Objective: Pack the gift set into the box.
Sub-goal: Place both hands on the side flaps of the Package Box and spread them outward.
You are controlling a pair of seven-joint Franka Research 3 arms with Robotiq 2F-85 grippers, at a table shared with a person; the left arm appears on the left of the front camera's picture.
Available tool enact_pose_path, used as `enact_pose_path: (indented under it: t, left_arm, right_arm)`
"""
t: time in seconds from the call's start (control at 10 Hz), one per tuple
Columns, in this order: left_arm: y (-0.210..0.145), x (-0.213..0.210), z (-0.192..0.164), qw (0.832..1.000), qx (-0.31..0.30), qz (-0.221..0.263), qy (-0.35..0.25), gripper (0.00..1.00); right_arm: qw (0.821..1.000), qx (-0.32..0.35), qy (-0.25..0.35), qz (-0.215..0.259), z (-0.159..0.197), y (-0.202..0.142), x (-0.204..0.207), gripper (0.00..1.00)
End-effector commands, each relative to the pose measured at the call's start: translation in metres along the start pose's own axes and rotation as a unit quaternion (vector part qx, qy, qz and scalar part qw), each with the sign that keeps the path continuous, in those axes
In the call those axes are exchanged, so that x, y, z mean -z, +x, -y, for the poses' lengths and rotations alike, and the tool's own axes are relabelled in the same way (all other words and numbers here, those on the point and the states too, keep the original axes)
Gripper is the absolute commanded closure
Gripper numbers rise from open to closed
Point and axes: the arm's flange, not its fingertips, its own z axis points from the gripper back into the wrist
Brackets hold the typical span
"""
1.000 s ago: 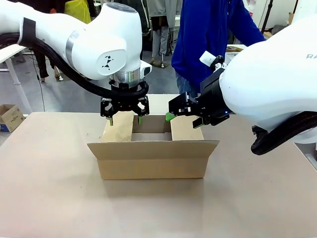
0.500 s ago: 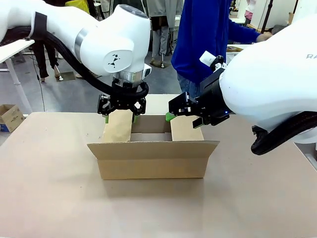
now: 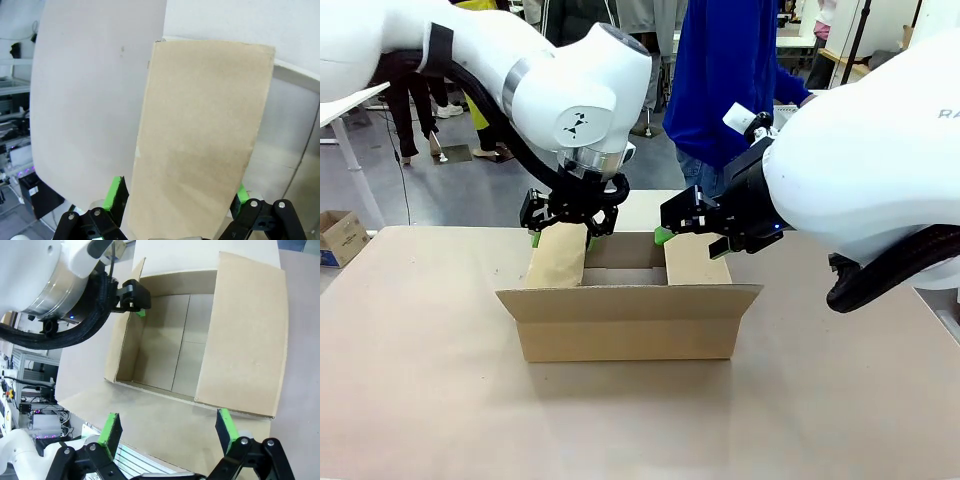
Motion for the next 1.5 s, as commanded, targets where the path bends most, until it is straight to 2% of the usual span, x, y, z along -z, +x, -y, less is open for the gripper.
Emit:
enact_pose_path:
  t: [0.0, 0.5, 0.7, 1.2, 1.4]
  left_arm:
    - [0.005, -0.002, 0.002, 1.000, -0.009, 0.007, 0.023, 0.00]
    - [-0.002, -0.011, -0.041, 0.996, -0.026, 0.030, 0.075, 0.00]
    - [0.005, -0.019, -0.064, 0.996, -0.036, 0.038, 0.073, 0.00]
    - [0.027, -0.011, -0.126, 0.999, -0.053, -0.001, 0.007, 0.00]
    - [0.037, 0.013, -0.145, 0.997, -0.037, -0.043, -0.050, 0.00]
  right_arm:
    - [1.000, -0.005, 0.000, -0.004, 0.002, 0.003, -0.004, 0.00]
    - [1.000, -0.005, 0.000, -0.004, 0.002, 0.003, -0.004, 0.00]
    - [1.000, -0.005, 0.000, -0.004, 0.002, 0.003, -0.004, 0.00]
    - [1.000, -0.005, 0.000, -0.004, 0.002, 0.003, -0.004, 0.00]
    - [1.000, -0.005, 0.000, -0.004, 0.002, 0.003, -0.004, 0.00]
